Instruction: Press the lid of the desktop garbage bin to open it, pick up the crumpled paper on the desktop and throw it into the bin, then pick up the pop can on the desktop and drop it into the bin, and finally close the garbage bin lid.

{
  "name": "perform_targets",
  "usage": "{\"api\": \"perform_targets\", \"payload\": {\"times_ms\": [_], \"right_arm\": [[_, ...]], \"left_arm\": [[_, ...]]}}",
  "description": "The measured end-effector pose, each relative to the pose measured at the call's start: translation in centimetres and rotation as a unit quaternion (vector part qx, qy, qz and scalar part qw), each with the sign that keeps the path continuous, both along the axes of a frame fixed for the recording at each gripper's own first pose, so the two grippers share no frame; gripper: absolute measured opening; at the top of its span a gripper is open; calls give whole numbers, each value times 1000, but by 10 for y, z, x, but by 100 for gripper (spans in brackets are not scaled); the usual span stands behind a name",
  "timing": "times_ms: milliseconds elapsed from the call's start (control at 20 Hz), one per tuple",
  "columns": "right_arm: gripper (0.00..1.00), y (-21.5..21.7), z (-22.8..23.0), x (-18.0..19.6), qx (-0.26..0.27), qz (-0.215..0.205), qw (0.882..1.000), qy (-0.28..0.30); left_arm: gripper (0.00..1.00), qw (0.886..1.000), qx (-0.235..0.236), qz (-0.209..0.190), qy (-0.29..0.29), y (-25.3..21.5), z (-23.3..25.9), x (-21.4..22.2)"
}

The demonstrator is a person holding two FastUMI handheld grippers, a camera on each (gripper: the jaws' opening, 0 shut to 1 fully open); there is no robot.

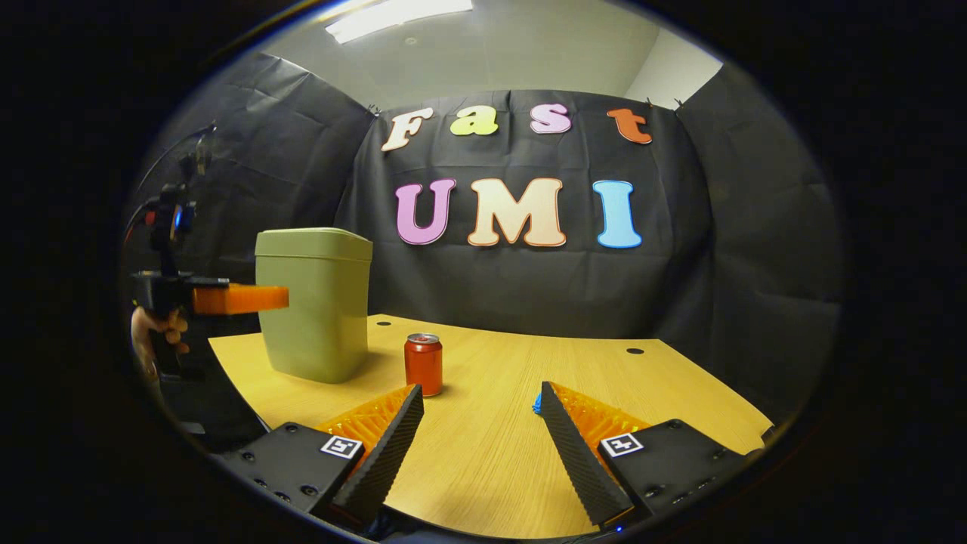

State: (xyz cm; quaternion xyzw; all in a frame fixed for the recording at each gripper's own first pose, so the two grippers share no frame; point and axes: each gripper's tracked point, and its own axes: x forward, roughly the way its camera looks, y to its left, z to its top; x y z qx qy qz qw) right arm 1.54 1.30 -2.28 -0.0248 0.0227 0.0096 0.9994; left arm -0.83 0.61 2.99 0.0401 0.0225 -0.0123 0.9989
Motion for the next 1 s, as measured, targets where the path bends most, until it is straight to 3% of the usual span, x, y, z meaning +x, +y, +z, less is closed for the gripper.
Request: {"api": "perform_targets", "payload": {"times_ms": [250,500,650,1000], "right_arm": [[98,6,-9,3,18,12,1000,11],[99,6,-14,5,20,14,1000,19],[98,4,-13,6,21,14,1000,16],[98,-8,-8,4,31,1,999,9]], "left_arm": [[0,999,-9,1,-32,22,71,10],[0,995,33,72,-67,82,131,32],[0,993,44,98,-54,105,134,47],[0,992,21,121,-7,134,106,62]]}}
